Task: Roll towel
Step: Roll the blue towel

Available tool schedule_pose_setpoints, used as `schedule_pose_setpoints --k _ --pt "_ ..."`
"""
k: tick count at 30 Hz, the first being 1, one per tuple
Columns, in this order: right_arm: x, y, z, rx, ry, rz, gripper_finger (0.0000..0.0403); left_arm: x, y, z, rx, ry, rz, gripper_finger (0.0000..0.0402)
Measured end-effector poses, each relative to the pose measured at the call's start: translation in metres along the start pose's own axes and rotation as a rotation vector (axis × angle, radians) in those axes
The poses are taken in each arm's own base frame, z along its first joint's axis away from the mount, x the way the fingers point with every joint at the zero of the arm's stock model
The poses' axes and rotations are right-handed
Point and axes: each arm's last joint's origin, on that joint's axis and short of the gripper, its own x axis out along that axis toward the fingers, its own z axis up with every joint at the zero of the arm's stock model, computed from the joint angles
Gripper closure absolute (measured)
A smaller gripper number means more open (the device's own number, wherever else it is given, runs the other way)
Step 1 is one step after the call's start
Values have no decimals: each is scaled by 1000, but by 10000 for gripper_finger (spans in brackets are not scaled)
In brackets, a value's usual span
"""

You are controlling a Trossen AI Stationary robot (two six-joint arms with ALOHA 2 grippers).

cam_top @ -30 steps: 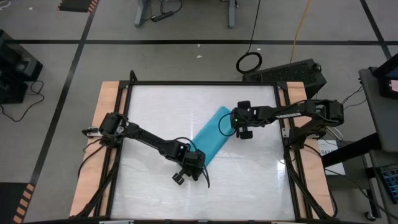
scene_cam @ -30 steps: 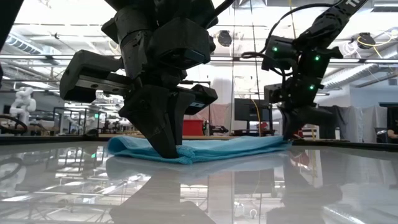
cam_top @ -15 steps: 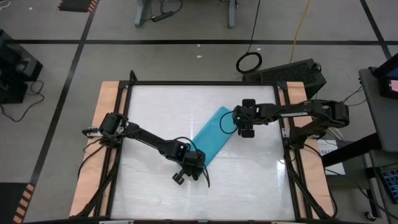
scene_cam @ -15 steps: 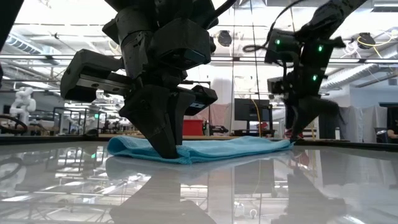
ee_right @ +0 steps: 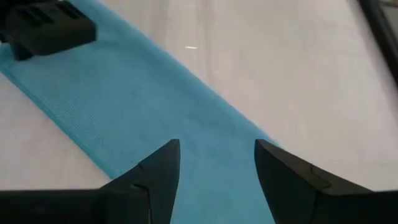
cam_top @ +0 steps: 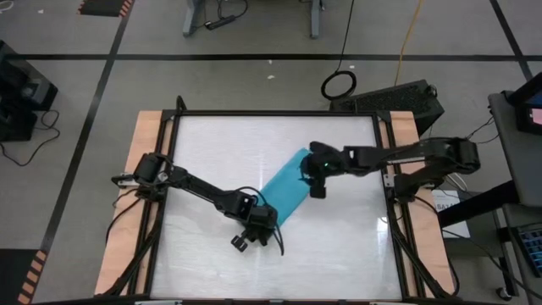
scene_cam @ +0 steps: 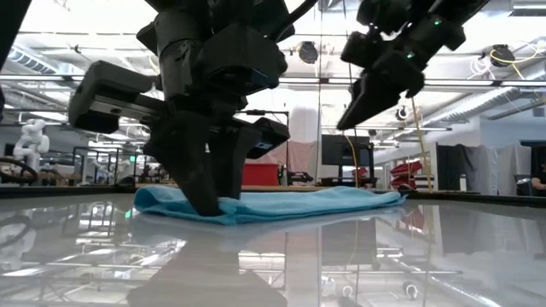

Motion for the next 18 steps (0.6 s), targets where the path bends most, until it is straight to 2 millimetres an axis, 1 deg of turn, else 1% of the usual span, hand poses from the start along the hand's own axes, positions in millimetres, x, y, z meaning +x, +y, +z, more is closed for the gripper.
schedule_pose_setpoints --k 2,5,10,14,16,18 --pt "15 8 0 -14 -1 17 205 -1 -1 0 -24 4 -3 287" --pt "39 19 -4 -36 12 39 205 -9 -4 -1 -49 18 -11 266" --pt "72 30 -16 -41 62 59 205 -27 -12 3 -73 -3 -8 250" --pt "88 34 -27 -48 115 64 205 -39 -23 5 -67 6 -18 248" --pt "93 34 -32 -50 138 66 205 -44 -28 6 -61 9 -20 248" --pt "95 35 -32 -51 137 66 205 -48 -28 5 -53 26 24 248"
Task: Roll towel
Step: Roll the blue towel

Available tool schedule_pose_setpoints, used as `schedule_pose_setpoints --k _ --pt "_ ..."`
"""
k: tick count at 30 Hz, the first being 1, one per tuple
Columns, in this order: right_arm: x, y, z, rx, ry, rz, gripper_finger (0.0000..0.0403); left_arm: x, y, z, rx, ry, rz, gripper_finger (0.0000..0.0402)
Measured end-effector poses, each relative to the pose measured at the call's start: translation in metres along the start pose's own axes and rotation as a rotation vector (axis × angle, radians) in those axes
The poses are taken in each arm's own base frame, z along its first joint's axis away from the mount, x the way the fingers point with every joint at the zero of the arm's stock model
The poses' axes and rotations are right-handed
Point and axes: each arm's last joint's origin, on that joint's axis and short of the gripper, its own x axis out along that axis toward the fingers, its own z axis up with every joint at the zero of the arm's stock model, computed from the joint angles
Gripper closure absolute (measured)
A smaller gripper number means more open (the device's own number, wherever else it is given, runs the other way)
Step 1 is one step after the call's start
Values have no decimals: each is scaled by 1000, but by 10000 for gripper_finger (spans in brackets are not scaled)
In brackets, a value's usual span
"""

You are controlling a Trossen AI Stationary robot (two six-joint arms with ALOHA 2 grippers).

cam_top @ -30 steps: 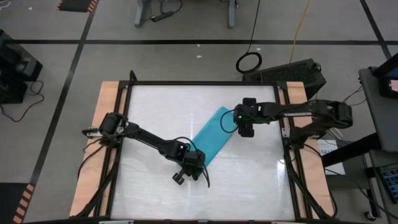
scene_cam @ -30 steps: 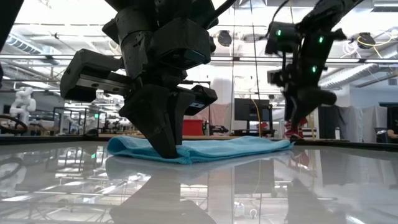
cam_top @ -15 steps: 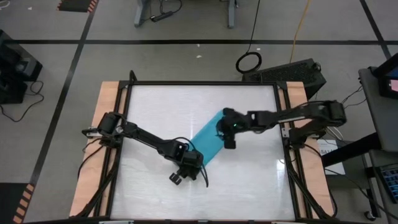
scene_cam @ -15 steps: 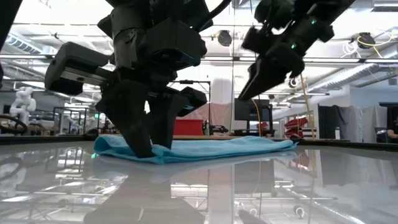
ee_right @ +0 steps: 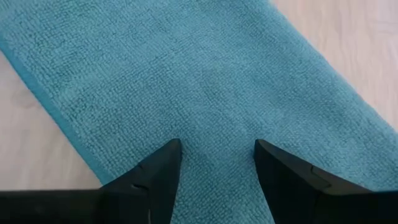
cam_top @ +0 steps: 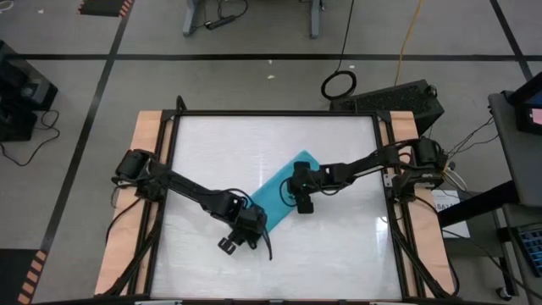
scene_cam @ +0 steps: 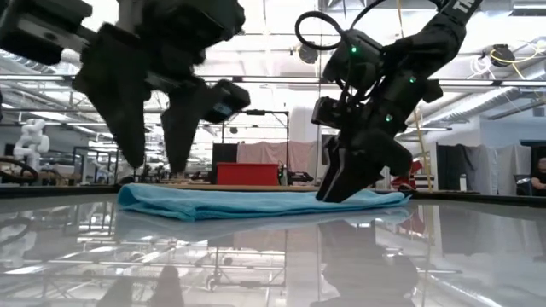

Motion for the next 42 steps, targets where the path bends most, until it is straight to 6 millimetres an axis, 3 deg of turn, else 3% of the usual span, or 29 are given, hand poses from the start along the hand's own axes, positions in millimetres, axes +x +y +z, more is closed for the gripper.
schedule_pose_setpoints --k 4,10,16,22,30,37,42 --pt "0 0 0 -29 0 0 205 1 11 -6 -5 84 172 248" --pt "-9 -1 0 -60 22 -20 205 3 49 -24 -61 90 327 251" --pt "-38 5 9 -55 -18 -23 205 7 74 -53 -133 96 272 262" --pt "-56 30 24 -61 -148 37 205 15 76 -67 -130 53 231 265" --pt "-26 66 27 -24 -239 102 205 17 75 -68 -154 41 223 265" --pt "3 65 6 71 -99 -28 205 18 72 -66 -217 32 220 265" --pt "11 55 0 16 -29 -55 205 22 62 -54 -201 -53 151 265"
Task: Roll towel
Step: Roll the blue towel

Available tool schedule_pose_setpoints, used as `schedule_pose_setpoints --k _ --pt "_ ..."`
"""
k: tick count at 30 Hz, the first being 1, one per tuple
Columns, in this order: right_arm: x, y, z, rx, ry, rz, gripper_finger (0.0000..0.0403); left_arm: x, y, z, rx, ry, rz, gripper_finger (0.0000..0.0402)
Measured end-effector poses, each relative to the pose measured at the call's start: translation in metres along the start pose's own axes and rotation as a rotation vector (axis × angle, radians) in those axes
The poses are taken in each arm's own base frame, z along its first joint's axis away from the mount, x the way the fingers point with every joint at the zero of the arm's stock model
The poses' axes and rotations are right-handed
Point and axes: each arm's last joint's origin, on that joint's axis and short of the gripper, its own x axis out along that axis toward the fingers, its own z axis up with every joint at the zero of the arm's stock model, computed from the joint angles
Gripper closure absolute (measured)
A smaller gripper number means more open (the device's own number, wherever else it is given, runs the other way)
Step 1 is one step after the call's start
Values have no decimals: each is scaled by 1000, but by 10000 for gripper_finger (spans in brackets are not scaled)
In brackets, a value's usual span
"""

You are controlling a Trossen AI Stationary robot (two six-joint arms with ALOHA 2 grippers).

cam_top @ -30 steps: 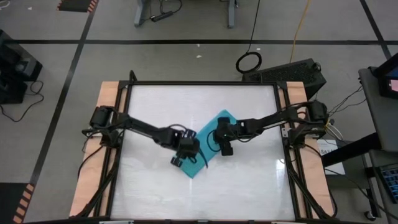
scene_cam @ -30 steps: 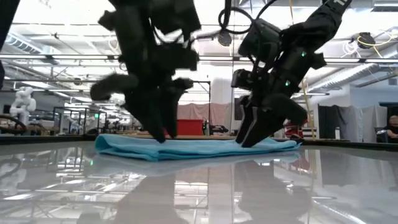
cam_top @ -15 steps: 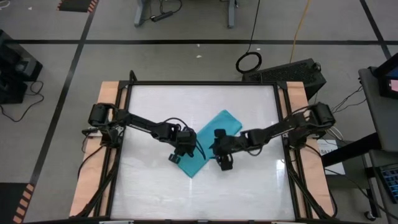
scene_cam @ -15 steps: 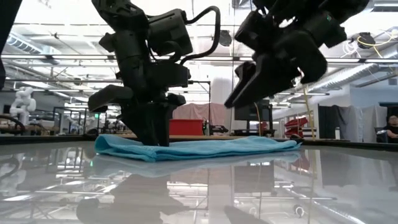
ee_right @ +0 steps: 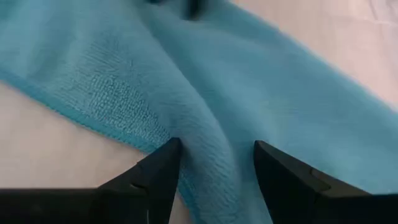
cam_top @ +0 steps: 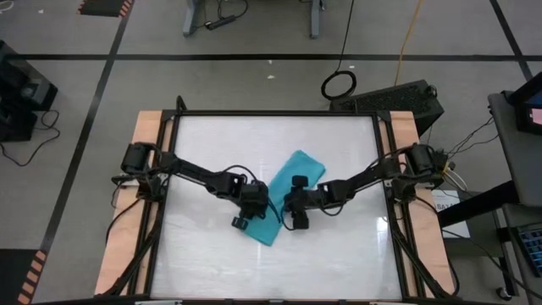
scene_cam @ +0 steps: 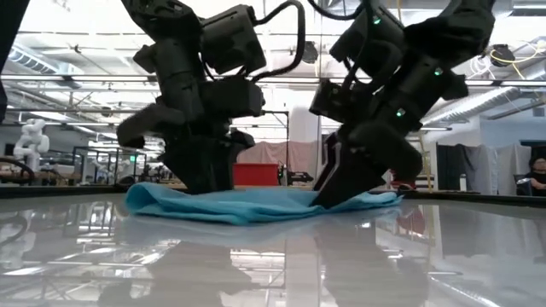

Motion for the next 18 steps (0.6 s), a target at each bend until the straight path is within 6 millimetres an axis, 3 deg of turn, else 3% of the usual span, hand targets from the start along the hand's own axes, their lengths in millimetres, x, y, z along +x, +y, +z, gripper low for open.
schedule_pose_setpoints --k 8,14,18 --pt "-12 -29 -3 -196 98 -33 205 4 -22 10 17 -44 35 265" --pt "-25 -55 -8 -208 179 -31 205 3 -17 12 -35 -36 197 265" --pt "-41 -60 -8 -177 191 25 205 2 -12 16 -45 -72 245 265"
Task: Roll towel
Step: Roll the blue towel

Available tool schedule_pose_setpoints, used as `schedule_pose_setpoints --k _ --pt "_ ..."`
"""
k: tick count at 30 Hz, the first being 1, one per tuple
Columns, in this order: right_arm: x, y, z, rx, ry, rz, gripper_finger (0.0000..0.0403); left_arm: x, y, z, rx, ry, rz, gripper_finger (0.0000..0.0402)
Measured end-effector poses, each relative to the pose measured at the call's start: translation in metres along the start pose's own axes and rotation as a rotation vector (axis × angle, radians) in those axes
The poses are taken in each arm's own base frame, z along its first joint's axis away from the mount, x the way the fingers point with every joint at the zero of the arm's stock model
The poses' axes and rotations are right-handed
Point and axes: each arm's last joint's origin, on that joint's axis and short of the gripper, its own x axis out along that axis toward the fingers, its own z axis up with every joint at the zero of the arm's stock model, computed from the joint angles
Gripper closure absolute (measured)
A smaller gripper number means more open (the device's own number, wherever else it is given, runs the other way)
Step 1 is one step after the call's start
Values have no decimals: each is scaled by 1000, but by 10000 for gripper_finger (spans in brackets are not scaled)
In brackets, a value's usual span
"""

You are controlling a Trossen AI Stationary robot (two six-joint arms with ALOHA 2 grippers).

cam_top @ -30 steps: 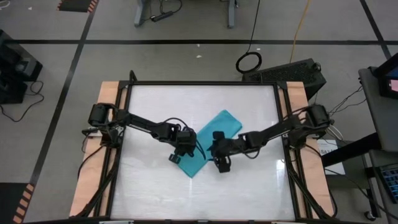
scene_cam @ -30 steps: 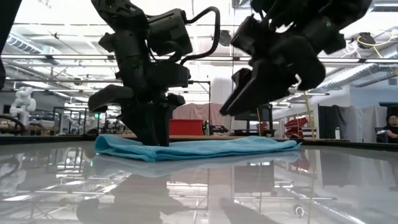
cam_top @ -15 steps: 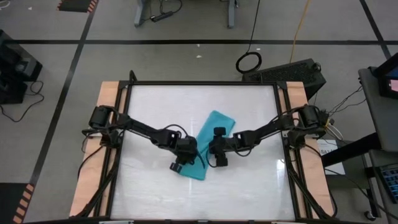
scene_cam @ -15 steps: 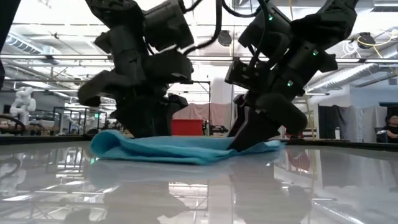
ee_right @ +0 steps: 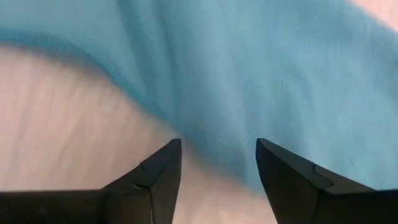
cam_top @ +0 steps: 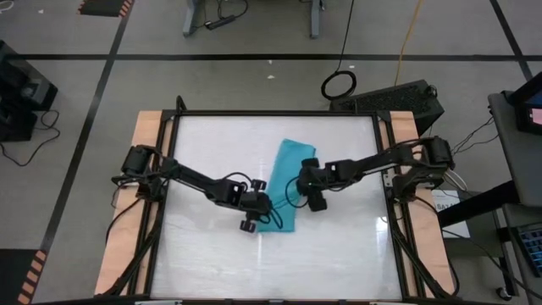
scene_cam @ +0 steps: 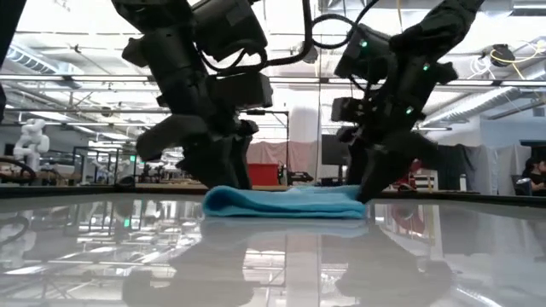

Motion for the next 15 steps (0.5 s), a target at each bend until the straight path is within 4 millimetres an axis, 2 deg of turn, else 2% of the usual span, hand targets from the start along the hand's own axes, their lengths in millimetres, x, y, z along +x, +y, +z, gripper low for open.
schedule_pose_setpoints --k 4,9,12,15 --pt "-26 1 0 27 -17 3 205 -1 5 9 -16 -80 -25 265" --pt "-57 8 15 103 -209 24 203 -1 10 13 25 -140 -55 265" --pt "-62 15 25 154 -308 41 202 -1 19 13 51 -128 36 265" --pt "-55 25 34 191 -365 61 202 0 33 11 58 -123 115 265"
